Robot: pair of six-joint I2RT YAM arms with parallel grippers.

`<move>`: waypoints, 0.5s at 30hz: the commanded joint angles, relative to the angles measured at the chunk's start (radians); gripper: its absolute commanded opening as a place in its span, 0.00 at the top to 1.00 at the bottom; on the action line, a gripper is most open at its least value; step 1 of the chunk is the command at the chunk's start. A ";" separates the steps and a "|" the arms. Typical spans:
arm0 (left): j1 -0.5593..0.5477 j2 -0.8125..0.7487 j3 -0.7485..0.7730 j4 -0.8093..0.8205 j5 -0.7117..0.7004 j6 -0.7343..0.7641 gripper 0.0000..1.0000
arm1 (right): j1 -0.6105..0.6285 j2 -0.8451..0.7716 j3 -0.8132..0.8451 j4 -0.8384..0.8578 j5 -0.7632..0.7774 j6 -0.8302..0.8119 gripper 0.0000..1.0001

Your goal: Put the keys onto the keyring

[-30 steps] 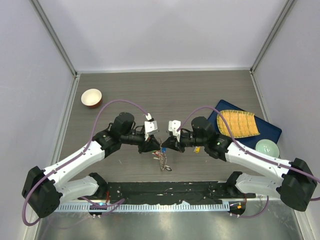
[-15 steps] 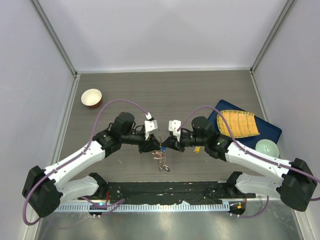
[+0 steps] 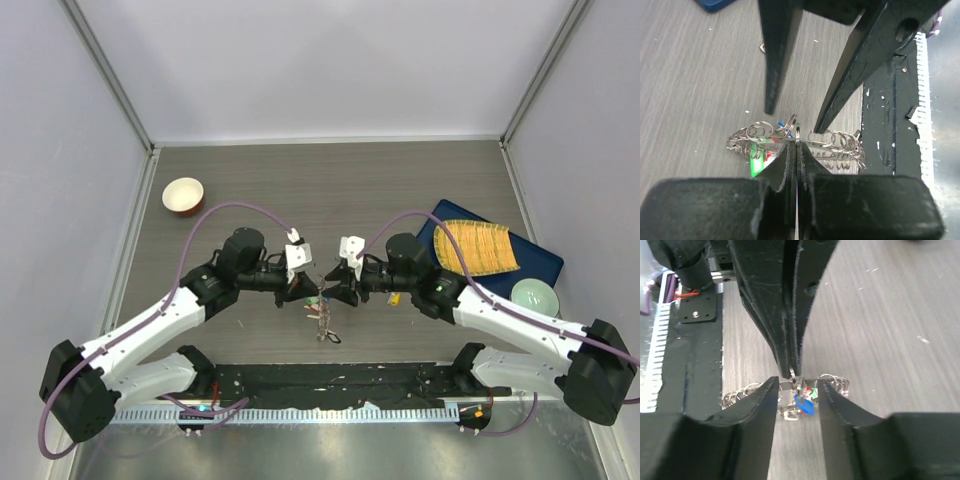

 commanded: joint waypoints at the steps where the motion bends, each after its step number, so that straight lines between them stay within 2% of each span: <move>1: -0.004 -0.097 0.015 -0.022 -0.033 0.140 1.00 | 0.006 -0.078 0.044 0.075 0.128 0.075 0.52; 3: -0.004 -0.138 -0.001 -0.021 -0.036 0.175 1.00 | 0.006 -0.101 0.038 0.077 0.234 0.110 0.50; 7: -0.004 -0.190 -0.065 0.047 -0.048 0.215 1.00 | 0.006 -0.133 0.008 0.092 0.312 0.141 0.50; 15: -0.004 -0.186 -0.093 0.096 -0.047 0.238 1.00 | 0.006 -0.104 0.002 0.097 0.112 0.113 0.51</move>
